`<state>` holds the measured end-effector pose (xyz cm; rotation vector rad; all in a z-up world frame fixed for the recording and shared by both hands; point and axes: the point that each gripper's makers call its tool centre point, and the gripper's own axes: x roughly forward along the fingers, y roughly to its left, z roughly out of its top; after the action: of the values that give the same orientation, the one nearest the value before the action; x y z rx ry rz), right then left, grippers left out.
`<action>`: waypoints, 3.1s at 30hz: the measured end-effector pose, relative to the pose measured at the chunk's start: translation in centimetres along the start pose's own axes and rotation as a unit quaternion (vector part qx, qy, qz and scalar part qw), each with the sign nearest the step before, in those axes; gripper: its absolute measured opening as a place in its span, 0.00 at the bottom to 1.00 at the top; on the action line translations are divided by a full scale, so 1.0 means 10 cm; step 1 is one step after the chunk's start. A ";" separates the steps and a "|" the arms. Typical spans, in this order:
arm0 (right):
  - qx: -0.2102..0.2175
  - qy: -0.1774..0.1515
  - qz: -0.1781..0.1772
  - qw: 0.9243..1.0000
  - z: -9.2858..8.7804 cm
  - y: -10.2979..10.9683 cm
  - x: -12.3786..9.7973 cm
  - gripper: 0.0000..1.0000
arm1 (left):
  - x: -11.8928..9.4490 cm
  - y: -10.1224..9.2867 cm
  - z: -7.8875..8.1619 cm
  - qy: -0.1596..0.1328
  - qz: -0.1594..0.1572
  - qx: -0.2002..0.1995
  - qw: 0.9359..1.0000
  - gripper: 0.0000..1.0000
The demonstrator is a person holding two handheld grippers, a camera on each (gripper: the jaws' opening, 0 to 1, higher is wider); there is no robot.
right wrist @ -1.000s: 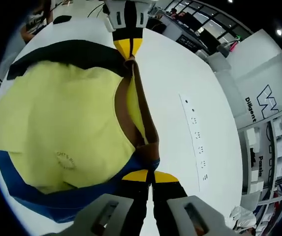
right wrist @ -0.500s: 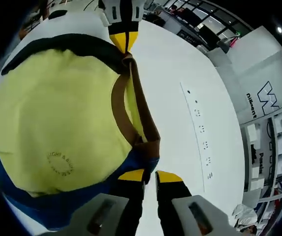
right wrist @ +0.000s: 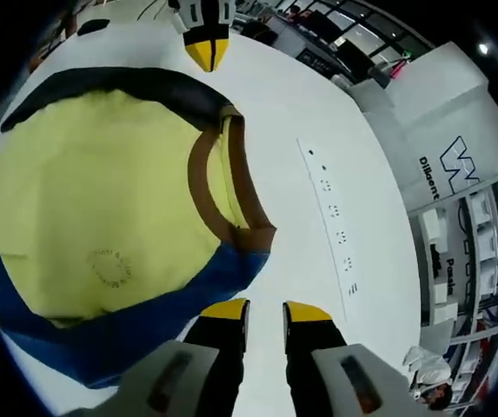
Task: Fold the garment on the visible template until the final outline fits inside the template.
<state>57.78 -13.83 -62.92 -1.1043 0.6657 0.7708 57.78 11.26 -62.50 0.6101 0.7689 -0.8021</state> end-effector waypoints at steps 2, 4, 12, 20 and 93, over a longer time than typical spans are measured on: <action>0.002 -0.005 -0.002 1.000 0.02 0.03 -0.08 0.13 | -0.06 -0.05 0.05 -0.012 -0.004 -0.005 1.000 0.00; 0.013 -0.017 -0.001 1.000 0.06 0.07 -0.18 0.12 | -0.13 -0.11 0.08 -0.021 -0.004 -0.005 1.000 0.00; 0.023 -0.035 0.003 0.999 0.13 0.25 -0.42 0.14 | -0.35 -0.26 0.09 -0.051 -0.008 -0.032 0.998 0.00; 0.053 -0.062 0.021 0.996 0.27 0.45 -0.58 0.25 | -0.52 -0.42 0.12 -0.077 -0.013 -0.056 0.995 0.05; 0.298 -0.132 0.051 0.944 0.15 1.56 -1.50 0.69 | -1.67 -1.68 0.07 -0.270 -0.149 -0.014 0.951 0.58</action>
<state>36.63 -11.61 -58.66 -0.4063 0.6695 0.7214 36.78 8.08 -52.00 0.2249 0.3672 -1.1715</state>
